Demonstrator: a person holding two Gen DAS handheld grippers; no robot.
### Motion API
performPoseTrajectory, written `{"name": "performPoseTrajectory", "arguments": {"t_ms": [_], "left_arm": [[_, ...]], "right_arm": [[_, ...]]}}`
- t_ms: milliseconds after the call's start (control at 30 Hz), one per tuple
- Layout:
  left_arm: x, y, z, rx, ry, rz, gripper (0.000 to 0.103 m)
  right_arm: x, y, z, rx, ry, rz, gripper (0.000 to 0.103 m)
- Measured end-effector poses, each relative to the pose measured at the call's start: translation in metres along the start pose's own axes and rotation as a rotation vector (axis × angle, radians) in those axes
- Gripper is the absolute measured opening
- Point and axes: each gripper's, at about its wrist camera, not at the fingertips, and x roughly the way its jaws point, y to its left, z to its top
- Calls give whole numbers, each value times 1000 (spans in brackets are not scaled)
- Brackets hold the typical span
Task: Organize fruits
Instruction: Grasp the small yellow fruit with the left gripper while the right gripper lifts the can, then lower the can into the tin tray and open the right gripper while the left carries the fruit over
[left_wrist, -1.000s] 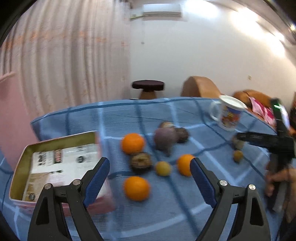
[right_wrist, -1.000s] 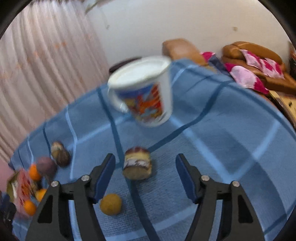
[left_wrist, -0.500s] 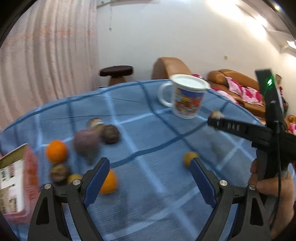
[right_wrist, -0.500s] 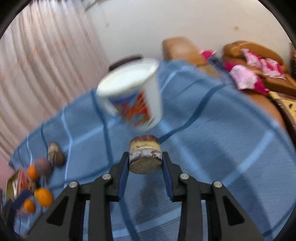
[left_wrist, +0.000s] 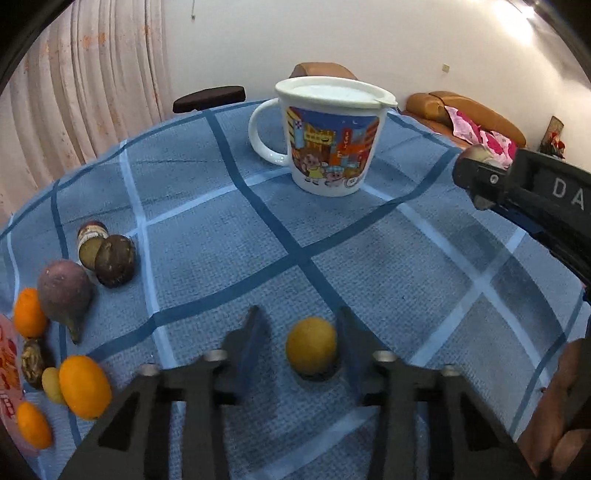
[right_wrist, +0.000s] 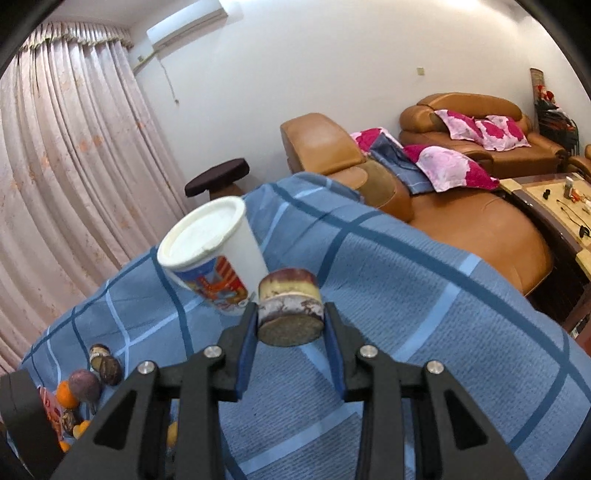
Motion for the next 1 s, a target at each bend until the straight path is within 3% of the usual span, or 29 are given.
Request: {"name": "performPoseTrajectory", "arguments": {"t_ms": [167, 267, 367, 567, 700, 1000], "left_arm": [[-8, 11, -3, -48, -32, -45, 27], [-34, 27, -13, -67, -144, -87, 27], [-60, 40, -23, -51, -219, -64, 27], [-97, 79, -43, -62, -286, 44, 27], [-116, 111, -59, -66, -310, 157, 27], [-143, 182, -82, -122, -357, 290, 27]], "right_arm": [[-3, 4, -3, -25, -17, -10, 37], [-4, 7, -4, -37, -34, -4, 37], [-6, 17, -8, -81, -52, 18, 37], [-8, 48, -24, -225, -81, 42, 37], [-13, 64, -36, -294, -109, 51, 37], [-30, 99, -62, -302, -94, 113, 37]]}}
